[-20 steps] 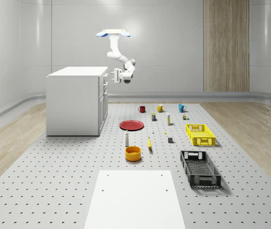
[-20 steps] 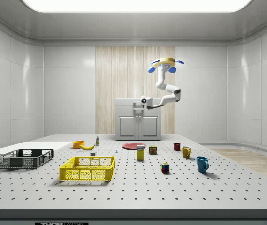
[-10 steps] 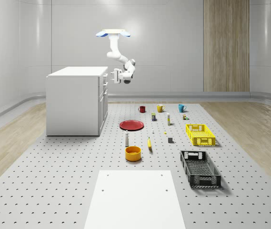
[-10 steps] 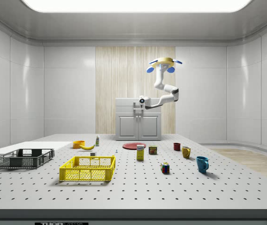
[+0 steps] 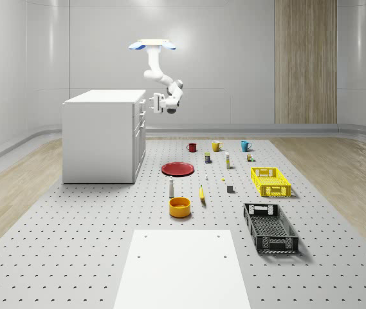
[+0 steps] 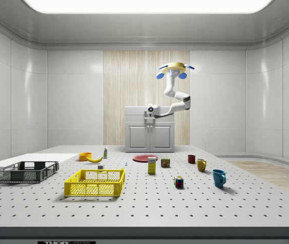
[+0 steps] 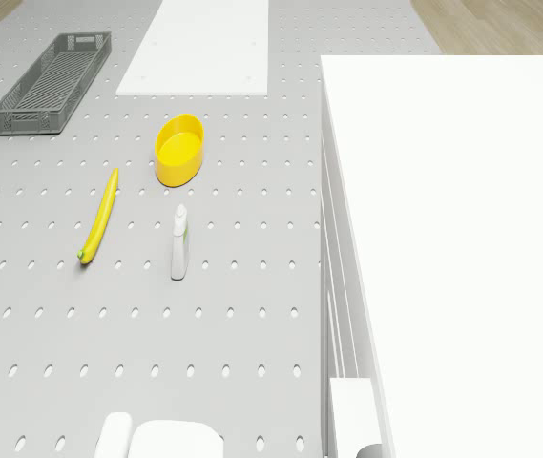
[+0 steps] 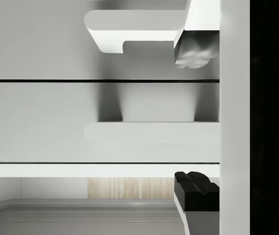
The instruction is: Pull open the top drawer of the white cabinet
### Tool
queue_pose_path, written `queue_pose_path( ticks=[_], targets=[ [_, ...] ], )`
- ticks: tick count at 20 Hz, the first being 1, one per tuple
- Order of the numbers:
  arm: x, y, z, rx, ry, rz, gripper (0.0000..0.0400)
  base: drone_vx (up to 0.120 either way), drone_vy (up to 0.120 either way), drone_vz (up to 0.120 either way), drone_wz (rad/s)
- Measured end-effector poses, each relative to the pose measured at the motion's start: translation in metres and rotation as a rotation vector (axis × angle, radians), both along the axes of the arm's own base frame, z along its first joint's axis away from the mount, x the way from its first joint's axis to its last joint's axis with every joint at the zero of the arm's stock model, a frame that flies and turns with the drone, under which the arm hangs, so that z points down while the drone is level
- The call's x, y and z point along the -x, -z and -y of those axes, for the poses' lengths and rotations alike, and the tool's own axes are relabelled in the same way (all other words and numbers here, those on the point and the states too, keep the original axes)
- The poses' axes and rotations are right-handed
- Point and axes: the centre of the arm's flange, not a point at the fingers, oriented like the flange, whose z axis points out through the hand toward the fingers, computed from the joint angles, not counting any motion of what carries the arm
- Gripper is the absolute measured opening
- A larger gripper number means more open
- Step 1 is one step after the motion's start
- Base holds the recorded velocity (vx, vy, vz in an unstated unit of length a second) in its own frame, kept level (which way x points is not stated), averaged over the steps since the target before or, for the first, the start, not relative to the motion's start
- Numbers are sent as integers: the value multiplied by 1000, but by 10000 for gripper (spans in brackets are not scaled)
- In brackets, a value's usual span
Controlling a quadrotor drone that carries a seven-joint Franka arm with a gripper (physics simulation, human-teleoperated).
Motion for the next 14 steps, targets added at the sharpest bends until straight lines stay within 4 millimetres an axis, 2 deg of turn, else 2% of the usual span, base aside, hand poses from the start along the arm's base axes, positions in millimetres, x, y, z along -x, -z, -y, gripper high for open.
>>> queue_pose_path(
  ticks=[10, 14],
  targets=[
    [0, 0, 0, 0, 0, 0, 311, 0, 0, 0, 0],
    [0, 0, -6, 0, 0, 0, 312, 0, 0, 0, 0]
  ],
)
